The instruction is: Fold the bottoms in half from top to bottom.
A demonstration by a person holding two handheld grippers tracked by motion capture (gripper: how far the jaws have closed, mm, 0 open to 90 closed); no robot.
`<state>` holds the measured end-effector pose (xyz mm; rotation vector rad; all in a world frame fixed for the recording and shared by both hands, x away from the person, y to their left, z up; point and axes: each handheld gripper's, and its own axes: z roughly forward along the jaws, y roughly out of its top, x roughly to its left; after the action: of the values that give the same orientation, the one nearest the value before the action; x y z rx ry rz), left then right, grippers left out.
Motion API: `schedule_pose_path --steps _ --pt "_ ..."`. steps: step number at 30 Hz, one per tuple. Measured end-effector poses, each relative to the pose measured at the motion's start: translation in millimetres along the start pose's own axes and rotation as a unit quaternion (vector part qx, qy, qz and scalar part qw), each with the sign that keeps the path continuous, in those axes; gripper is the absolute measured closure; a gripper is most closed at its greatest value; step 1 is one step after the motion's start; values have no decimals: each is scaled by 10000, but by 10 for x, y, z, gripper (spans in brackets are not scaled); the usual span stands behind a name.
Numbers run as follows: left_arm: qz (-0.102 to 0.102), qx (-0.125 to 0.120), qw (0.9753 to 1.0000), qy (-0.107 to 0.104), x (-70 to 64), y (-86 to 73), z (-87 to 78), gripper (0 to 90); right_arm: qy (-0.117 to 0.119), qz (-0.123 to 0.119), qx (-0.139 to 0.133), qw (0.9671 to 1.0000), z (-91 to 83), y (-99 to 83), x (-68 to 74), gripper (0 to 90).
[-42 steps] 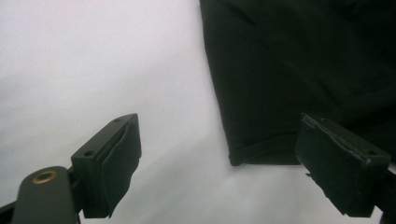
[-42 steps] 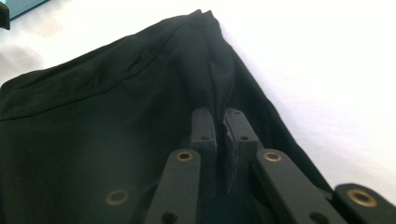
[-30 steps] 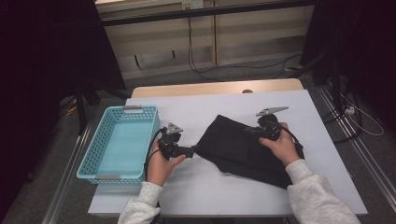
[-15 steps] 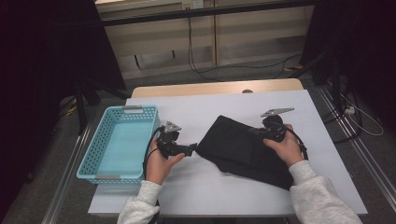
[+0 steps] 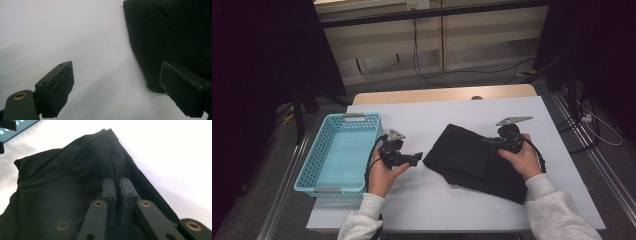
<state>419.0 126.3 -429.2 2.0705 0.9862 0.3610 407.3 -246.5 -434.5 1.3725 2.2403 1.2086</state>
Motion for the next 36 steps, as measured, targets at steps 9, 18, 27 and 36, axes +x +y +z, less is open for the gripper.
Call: schedule_pose_path --steps 9,18,27,36 --pt "36 18 10000 13 -1 4 6 124 -40 36 9 10000 -64 -25 -25 840" --pt "60 38 10000 -66 -17 11 21 126 -87 46 13 10000 -125 -64 -61 839" --pt "73 60 9999 -81 -22 8 37 126 -110 42 14 9999 -138 -74 -74 839" --pt "41 86 9999 -97 -20 1 46 126 -83 51 39 9999 -136 -87 -77 839"
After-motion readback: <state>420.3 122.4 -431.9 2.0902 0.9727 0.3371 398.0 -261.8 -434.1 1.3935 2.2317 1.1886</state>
